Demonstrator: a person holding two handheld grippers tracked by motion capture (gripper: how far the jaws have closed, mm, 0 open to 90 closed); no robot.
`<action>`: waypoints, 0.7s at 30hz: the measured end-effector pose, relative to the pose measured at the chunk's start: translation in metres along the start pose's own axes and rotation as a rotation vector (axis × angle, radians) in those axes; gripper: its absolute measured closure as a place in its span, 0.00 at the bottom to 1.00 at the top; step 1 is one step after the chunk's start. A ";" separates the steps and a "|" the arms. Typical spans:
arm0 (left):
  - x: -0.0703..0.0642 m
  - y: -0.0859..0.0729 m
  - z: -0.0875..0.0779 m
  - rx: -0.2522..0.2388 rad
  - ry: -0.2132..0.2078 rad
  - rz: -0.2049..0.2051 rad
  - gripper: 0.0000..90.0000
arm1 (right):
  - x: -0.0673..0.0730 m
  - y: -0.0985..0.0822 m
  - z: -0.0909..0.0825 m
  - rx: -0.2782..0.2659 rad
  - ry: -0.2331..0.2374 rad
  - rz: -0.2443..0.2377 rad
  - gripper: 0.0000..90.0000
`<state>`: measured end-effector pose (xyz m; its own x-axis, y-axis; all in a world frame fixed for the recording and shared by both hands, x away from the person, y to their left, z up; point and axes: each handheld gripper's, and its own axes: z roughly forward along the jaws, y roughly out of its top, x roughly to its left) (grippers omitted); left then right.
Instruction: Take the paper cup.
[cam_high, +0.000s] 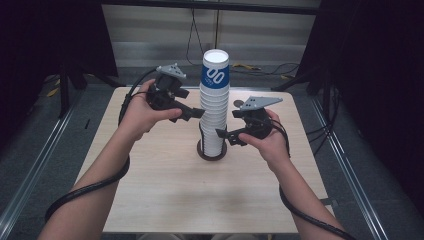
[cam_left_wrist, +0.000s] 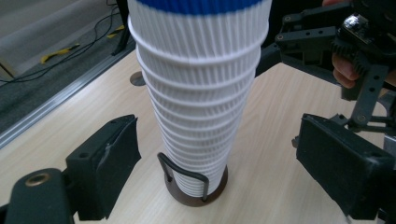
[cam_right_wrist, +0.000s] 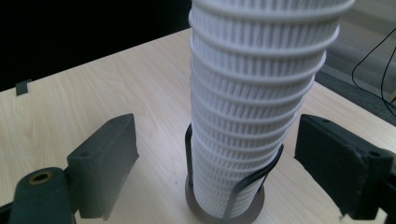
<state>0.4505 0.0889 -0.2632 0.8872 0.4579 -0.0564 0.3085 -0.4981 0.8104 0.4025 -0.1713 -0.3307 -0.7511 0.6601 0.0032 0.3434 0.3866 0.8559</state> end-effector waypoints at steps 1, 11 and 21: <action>0.001 0.002 0.000 0.002 0.000 0.003 0.14 | 0.000 0.003 0.000 0.003 -0.006 -0.002 0.14; 0.008 0.022 0.000 -0.011 0.003 0.005 0.14 | -0.006 0.018 0.001 -0.008 -0.035 0.014 0.13; 0.018 0.030 0.011 -0.005 -0.014 -0.020 0.14 | -0.010 0.025 0.009 -0.018 -0.031 0.022 0.13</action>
<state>0.4798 0.0743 -0.2462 0.8854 0.4577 -0.0809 0.3248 -0.4848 0.8121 0.4238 -0.1624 -0.3138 -0.7253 0.6884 0.0060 0.3491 0.3602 0.8651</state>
